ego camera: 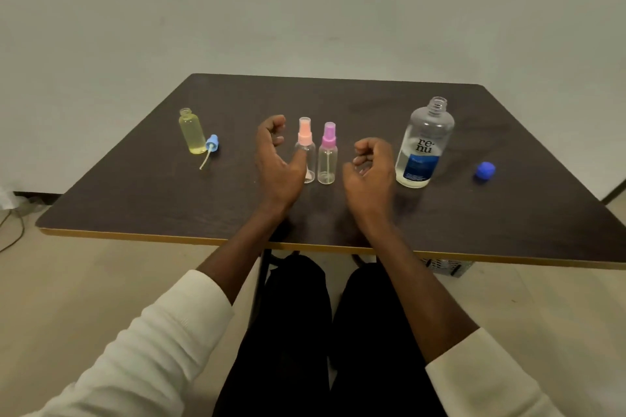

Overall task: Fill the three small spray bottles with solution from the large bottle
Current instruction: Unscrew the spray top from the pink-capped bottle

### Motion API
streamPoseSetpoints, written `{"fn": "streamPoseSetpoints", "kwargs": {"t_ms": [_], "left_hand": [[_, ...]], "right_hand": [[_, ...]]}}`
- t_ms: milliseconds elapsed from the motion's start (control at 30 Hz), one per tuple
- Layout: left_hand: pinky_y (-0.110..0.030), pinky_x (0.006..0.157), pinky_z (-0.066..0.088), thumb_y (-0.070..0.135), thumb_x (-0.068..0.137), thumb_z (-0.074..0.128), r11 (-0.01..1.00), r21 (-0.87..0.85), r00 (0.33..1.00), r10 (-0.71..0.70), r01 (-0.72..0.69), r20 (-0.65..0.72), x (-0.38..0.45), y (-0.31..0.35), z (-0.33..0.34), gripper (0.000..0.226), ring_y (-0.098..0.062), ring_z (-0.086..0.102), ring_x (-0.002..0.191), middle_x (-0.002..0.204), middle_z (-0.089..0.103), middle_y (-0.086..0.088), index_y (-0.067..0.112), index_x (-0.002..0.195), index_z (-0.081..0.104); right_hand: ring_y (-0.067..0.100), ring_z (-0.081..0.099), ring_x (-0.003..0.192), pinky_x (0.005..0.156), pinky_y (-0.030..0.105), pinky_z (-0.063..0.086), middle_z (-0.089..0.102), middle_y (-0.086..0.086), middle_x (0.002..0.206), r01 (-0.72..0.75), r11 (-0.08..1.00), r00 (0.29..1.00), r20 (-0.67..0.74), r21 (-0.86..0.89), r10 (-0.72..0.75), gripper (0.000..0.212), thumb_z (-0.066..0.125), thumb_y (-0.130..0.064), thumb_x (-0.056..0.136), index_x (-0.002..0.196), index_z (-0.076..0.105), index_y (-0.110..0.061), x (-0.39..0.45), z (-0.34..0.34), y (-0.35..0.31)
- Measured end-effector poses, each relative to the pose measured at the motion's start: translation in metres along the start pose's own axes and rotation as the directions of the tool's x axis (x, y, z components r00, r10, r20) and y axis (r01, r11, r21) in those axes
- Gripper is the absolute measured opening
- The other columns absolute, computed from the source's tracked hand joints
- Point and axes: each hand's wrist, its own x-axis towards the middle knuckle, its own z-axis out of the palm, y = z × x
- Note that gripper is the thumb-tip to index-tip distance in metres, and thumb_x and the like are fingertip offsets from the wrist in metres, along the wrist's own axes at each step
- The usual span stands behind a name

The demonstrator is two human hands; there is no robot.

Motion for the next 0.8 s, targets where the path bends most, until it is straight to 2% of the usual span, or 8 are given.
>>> {"fn": "streamPoseSetpoints", "kwargs": {"t_ms": [100, 200, 400, 467, 533, 633, 700, 800], "left_hand": [[-0.034, 0.106, 0.048, 0.023, 0.087, 0.073, 0.995, -0.017, 0.986, -0.097, 0.100, 0.133, 0.011, -0.007, 0.000, 0.051, -0.012, 0.059, 0.122, 0.128, 0.061, 0.002, 0.017, 0.133, 0.053], [-0.035, 0.104, 0.051, 0.022, 0.091, 0.074, 0.994, 0.013, 0.976, -0.111, 0.110, 0.189, 0.018, -0.009, 0.001, 0.043, -0.014, 0.063, 0.116, 0.122, 0.067, 0.000, 0.012, 0.131, 0.060], [-0.033, 0.092, 0.057, 0.017, 0.093, 0.072, 0.992, -0.058, 0.989, -0.109, 0.116, 0.104, 0.016, -0.004, -0.002, 0.029, -0.018, 0.070, 0.103, 0.107, 0.073, -0.002, 0.012, 0.121, 0.067], [-0.029, 0.088, 0.058, 0.016, 0.093, 0.072, 0.984, -0.120, 0.991, -0.126, 0.132, 0.053, 0.018, -0.003, -0.006, 0.024, -0.014, 0.071, 0.099, 0.102, 0.073, 0.002, 0.018, 0.117, 0.067], [-0.026, 0.084, 0.057, 0.013, 0.093, 0.071, 0.966, -0.190, 0.984, -0.180, 0.177, 0.006, 0.021, -0.001, -0.010, 0.021, -0.009, 0.072, 0.095, 0.098, 0.074, 0.007, 0.020, 0.113, 0.068], [-0.027, 0.081, 0.058, 0.009, 0.094, 0.067, 0.908, -0.315, 0.956, -0.292, 0.277, -0.003, 0.019, 0.002, -0.014, 0.014, -0.010, 0.071, 0.085, 0.088, 0.076, 0.007, 0.019, 0.104, 0.071], [-0.029, 0.083, 0.057, 0.009, 0.096, 0.065, 0.839, -0.402, 0.926, -0.369, 0.367, 0.076, 0.023, 0.004, -0.020, 0.012, -0.014, 0.071, 0.086, 0.085, 0.077, 0.002, 0.017, 0.101, 0.072], [-0.033, 0.088, 0.057, 0.012, 0.098, 0.060, 0.764, -0.456, 0.890, -0.395, 0.456, 0.228, 0.041, 0.003, -0.057, 0.013, -0.020, 0.070, 0.093, 0.092, 0.077, -0.006, 0.009, 0.106, 0.070]], "right_hand": [[0.011, 0.050, 0.071, 0.062, 0.014, 0.043, 0.058, 0.008, 0.088, 0.005, 1.000, 0.997, 0.074, -0.002, -0.005, 0.021, 0.064, 0.005, 0.076, 0.087, 0.056, -0.011, 0.000, 0.004, -0.001], [0.008, 0.049, 0.067, 0.060, 0.012, 0.041, 0.059, 0.007, 0.084, 0.046, 0.998, 0.990, 0.136, -0.043, -0.040, 0.017, 0.063, 0.003, 0.081, 0.082, 0.056, -0.013, -0.001, 0.009, -0.002], [0.012, 0.053, 0.070, 0.064, 0.014, 0.043, 0.059, 0.006, 0.085, 0.222, 0.971, 0.968, 0.137, -0.085, -0.209, 0.013, 0.063, 0.003, 0.082, 0.087, 0.059, -0.008, -0.006, 0.014, -0.002], [0.013, 0.055, 0.077, 0.071, 0.011, 0.044, 0.060, 0.010, 0.090, 0.326, 0.943, 0.938, 0.146, -0.059, -0.315, 0.013, 0.060, 0.007, 0.084, 0.093, 0.061, -0.002, -0.012, 0.021, -0.008], [0.014, 0.058, 0.092, 0.083, 0.012, 0.047, 0.061, 0.013, 0.102, 0.338, 0.941, 0.924, 0.194, -0.016, -0.329, 0.018, 0.057, 0.005, 0.088, 0.106, 0.060, 0.001, -0.020, 0.030, -0.013], [0.017, 0.053, 0.118, 0.096, 0.016, 0.045, 0.056, 0.012, 0.126, 0.220, 0.975, 0.947, 0.245, -0.029, -0.207, 0.035, 0.055, -0.009, 0.095, 0.129, 0.050, -0.004, -0.027, 0.043, -0.016], [0.014, 0.049, 0.124, 0.099, 0.019, 0.043, 0.054, 0.009, 0.134, 0.037, 0.999, 0.952, 0.302, 0.013, -0.039, 0.042, 0.055, -0.016, 0.098, 0.138, 0.043, -0.008, -0.026, 0.048, -0.017], [0.011, 0.059, 0.114, 0.093, 0.024, 0.050, 0.063, 0.000, 0.124, -0.388, 0.901, 0.803, 0.551, 0.194, 0.227, 0.035, 0.052, -0.024, 0.100, 0.133, 0.050, -0.014, -0.021, 0.072, -0.034]]}}
